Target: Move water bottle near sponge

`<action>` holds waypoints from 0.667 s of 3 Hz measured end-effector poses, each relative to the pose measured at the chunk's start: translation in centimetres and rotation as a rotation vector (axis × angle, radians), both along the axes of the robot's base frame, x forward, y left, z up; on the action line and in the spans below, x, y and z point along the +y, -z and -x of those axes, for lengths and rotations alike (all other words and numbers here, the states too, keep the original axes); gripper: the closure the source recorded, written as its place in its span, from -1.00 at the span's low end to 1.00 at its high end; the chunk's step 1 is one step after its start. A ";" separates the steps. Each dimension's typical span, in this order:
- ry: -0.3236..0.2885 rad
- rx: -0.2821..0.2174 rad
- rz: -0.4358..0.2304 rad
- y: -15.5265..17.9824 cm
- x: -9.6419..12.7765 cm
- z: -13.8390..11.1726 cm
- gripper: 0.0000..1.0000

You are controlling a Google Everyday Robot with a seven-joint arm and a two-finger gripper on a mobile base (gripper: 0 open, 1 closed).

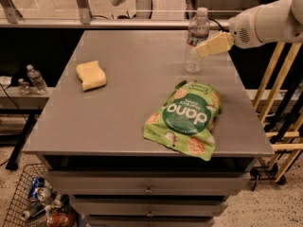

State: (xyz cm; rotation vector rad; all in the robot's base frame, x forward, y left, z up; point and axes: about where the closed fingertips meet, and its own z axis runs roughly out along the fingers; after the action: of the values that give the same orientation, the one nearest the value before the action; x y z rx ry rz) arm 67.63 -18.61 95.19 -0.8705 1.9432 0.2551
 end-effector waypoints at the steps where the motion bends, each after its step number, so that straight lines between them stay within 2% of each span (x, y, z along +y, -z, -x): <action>1: 0.008 -0.017 -0.034 0.4 1.2 -1.8 -1.00; 2: -0.001 -0.022 -0.070 0.5 2.7 -2.9 -1.00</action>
Offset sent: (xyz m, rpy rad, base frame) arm 0.0424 0.0404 -0.0024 0.1182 -0.0321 0.0065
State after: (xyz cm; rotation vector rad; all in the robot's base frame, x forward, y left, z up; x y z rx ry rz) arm 70.52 -15.92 94.73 -0.8254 1.9021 0.3118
